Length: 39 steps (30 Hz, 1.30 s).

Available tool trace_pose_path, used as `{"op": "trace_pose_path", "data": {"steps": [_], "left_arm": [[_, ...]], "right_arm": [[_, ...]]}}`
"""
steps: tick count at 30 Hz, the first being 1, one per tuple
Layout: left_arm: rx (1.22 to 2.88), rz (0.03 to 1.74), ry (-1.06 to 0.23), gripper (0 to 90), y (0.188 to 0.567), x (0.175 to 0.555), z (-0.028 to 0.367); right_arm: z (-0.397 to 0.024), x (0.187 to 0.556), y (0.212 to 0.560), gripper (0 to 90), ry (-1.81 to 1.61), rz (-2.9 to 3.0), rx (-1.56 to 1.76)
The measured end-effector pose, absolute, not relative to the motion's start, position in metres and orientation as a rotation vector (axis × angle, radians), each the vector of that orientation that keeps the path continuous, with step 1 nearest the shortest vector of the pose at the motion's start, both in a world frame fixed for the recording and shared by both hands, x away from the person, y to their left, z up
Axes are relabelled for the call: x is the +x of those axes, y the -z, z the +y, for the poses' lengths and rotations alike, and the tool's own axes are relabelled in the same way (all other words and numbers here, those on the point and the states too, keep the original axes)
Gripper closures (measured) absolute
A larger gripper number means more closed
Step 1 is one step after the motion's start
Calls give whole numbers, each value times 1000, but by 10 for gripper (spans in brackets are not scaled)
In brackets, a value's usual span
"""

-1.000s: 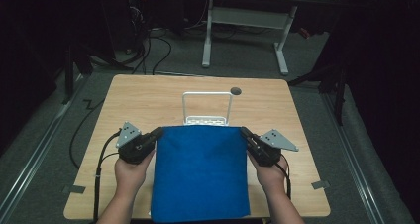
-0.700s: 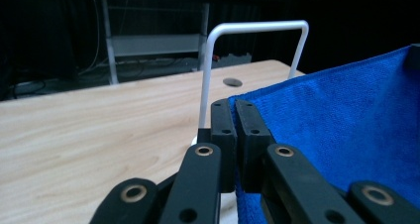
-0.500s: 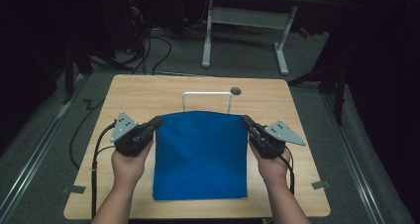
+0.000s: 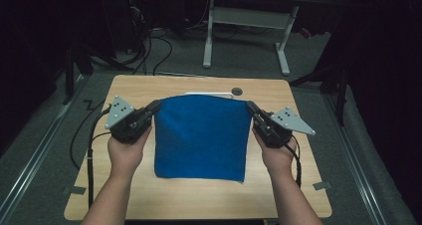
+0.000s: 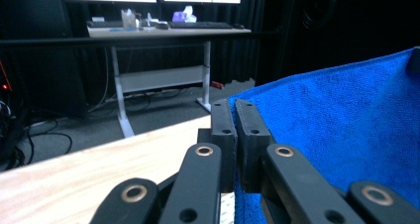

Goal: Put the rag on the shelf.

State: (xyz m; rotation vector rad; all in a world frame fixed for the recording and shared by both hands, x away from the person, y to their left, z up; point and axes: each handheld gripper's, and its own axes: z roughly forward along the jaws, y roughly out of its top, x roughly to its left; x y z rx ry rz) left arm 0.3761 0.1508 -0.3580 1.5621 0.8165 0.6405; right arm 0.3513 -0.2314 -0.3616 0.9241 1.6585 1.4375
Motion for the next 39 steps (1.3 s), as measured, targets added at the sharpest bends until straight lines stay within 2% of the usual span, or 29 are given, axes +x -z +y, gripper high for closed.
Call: {"op": "trace_pose_path", "data": {"steps": [11,18,23,39], "left_arm": [[1534,786,-675,880,330,385,151],[1548,783,-694,880,326,393,152],[1559,769,-684,881,321,410,152],[1595,819,-770,880,301,472,143]], "right_arm": [[-229,360,333,884,-1453,1617,884],[-228,370,329,884,-1443,1625,886],[-232,382,325,884,-1460,1618,903],[-240,438,302,886,-1449,1591,932]]}}
